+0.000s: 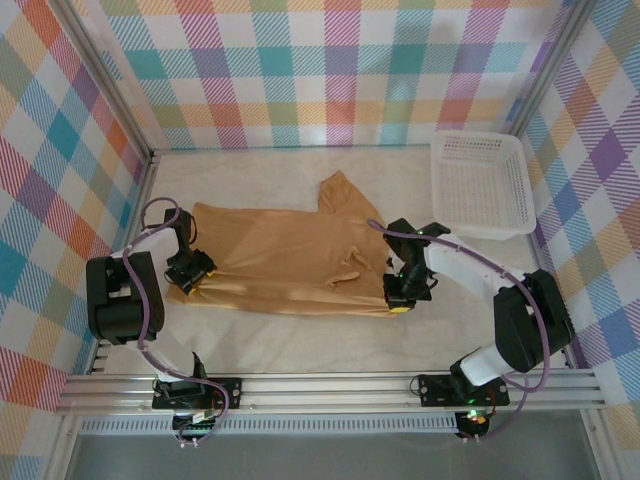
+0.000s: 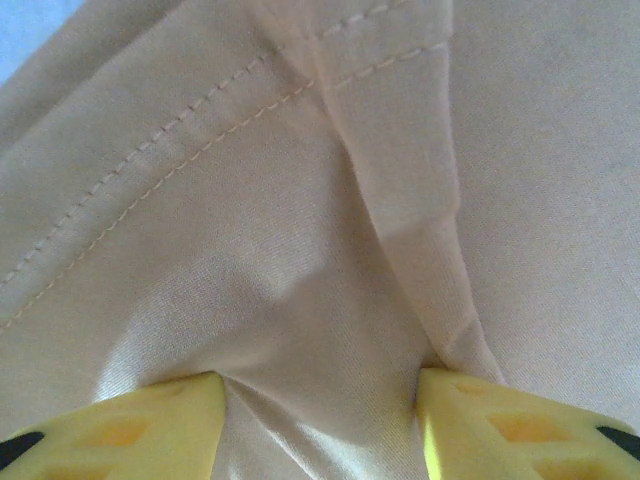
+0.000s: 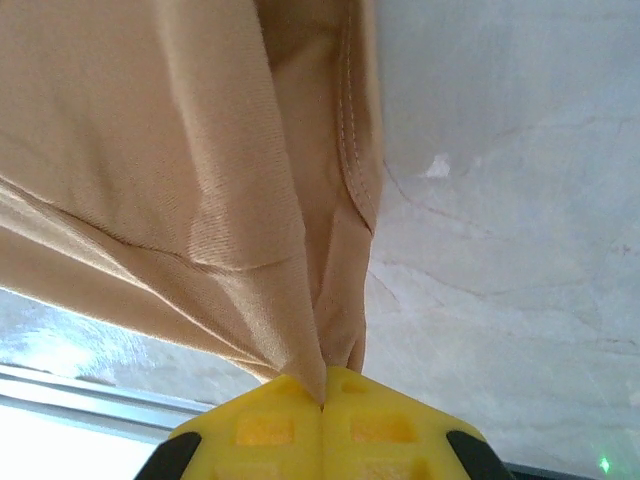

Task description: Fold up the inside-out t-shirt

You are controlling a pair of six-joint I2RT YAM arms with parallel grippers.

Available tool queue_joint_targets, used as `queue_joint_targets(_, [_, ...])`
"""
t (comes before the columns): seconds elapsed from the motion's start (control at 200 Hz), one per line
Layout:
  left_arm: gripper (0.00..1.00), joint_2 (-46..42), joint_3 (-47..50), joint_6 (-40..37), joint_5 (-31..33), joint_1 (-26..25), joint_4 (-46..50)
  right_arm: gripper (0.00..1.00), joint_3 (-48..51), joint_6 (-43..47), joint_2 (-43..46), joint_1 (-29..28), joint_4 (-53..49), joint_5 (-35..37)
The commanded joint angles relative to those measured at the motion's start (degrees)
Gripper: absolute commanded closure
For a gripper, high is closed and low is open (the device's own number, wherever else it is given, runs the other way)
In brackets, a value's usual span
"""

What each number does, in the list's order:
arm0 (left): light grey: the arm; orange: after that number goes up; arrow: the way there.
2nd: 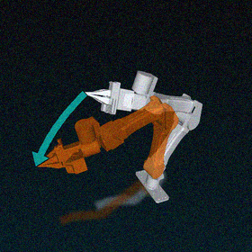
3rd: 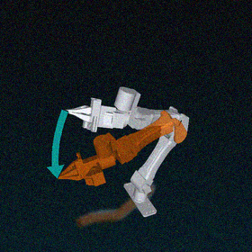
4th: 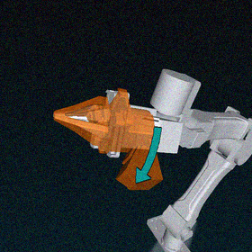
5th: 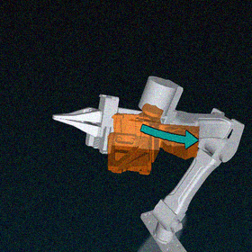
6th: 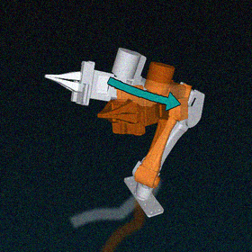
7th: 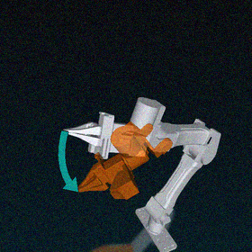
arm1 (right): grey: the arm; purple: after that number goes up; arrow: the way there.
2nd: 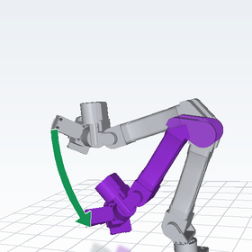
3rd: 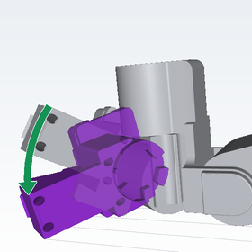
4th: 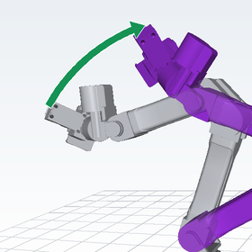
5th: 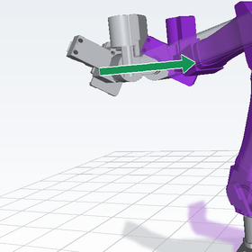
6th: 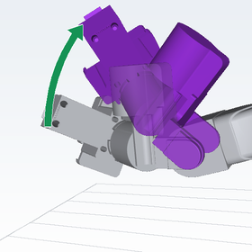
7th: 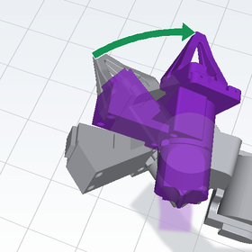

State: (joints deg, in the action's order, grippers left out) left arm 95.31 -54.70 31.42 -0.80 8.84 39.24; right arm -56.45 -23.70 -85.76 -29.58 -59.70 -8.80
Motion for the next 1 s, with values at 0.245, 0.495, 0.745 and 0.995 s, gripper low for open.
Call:
queue_joint_targets(0.245, [0.39,-1.12,0.04,-1.3,1.25,0.15,3.51,0.85,-0.68,0.98,-6.86,-0.01,-1.06,-4.54])
queue_joint_targets(0.495, [0.28,-7.46,-4.75,-0.95,3.72,-4.11,8.25,0.63,-14.2,0.59,-5.97,-0.34,-3.91,2.08])
queue_joint_targets(0.745, [0.28,-12.85,-7.31,-0.63,3.06,-7.71,9.18,0.67,-17.22,-1.77,-17.11,-2.65,10.51,-7.23])
queue_joint_targets(0.995, [0.28,-12.39,-5.75,-0.33,1.36,-8.07,7.54,0.58,-17.6,-4.22,-22.0,-2.76,17.18,-10.87])
